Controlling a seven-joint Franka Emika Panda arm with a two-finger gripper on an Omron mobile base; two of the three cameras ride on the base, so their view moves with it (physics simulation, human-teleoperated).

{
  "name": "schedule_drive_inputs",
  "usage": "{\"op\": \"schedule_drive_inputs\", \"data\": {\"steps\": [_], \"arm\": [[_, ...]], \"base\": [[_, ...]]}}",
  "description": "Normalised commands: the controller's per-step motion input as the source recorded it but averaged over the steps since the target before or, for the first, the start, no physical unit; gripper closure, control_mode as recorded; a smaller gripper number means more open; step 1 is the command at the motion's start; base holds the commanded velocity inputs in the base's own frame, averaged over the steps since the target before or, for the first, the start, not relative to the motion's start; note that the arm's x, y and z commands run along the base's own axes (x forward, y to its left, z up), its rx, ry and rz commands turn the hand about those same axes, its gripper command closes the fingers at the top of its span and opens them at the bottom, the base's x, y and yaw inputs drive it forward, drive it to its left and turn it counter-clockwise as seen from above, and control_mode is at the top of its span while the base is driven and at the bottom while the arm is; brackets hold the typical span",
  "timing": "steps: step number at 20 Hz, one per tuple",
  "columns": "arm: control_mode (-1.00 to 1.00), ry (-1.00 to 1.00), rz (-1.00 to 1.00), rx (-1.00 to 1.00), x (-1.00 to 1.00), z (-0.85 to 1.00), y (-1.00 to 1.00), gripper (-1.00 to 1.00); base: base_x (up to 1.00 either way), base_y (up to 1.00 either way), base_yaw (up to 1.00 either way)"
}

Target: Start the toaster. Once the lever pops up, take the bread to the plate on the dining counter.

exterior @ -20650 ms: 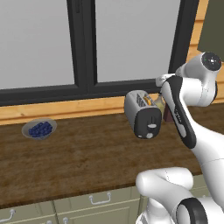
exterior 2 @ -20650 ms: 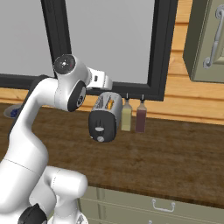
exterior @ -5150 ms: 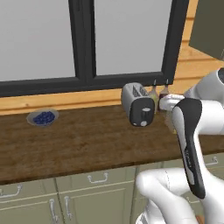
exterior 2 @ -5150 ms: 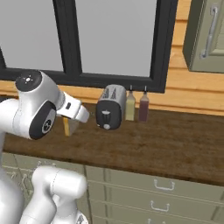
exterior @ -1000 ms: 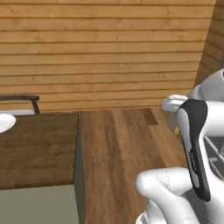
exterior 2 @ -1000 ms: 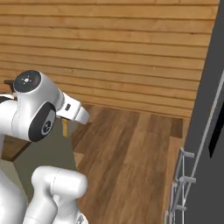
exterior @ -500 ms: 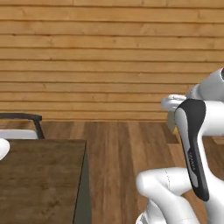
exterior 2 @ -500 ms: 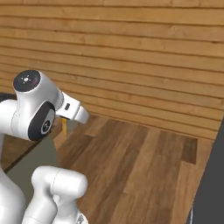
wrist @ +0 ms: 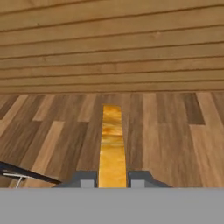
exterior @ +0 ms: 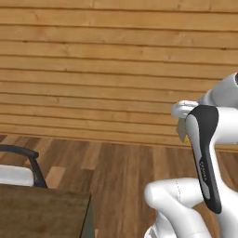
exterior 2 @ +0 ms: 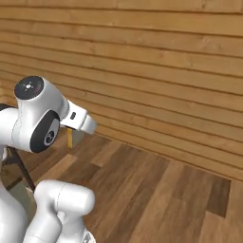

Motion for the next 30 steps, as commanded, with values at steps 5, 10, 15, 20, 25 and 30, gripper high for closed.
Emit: {"op": "schedule_drive_inputs", "data": {"steps": [5,10,15,20,25,30], "arm": [[1.00,0.00,0.00,0.00,0.00,0.00,0.00,1.00],[1.00,0.00,0.00,0.00,0.00,0.00,0.00,1.00],[1.00,0.00,0.00,0.00,0.00,0.00,0.00,1.00],[1.00,0.00,0.00,0.00,0.00,0.00,0.00,1.00],[1.00,0.00,0.00,0.00,0.00,0.00,0.00,1.00],[1.00,0.00,0.00,0.00,0.00,0.00,0.00,1.00]], "base": [[1.00,-0.16,0.32],[1.00,-0.24,0.46],[0.98,-0.21,0.63],[0.90,-0.17,0.68],[0.79,-0.19,0.69],[0.69,-0.21,0.70]]}}
